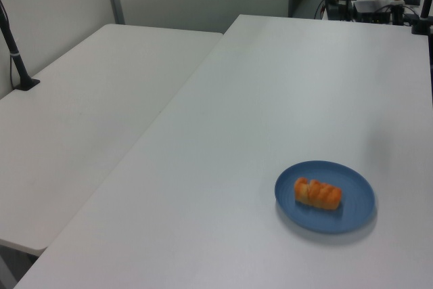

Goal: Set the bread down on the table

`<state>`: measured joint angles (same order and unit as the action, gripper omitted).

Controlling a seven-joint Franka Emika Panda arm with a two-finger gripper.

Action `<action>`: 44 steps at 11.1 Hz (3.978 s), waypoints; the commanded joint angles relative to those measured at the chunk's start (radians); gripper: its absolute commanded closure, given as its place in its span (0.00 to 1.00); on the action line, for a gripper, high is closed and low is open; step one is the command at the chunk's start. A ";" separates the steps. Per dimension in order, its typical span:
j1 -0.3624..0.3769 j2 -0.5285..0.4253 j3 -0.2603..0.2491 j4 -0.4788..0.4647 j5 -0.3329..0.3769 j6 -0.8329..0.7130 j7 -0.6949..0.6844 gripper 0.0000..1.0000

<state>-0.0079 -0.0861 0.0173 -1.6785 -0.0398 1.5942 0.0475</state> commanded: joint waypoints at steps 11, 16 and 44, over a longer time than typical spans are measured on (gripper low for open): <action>0.190 -0.015 0.076 -0.010 0.089 0.023 0.145 0.00; 0.192 -0.012 0.357 -0.085 0.084 0.130 0.432 0.00; 0.226 0.365 0.431 -0.326 -0.120 0.655 0.716 0.84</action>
<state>0.2076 0.3004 0.4539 -1.9918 -0.1372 2.2304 0.7326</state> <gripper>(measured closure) 0.634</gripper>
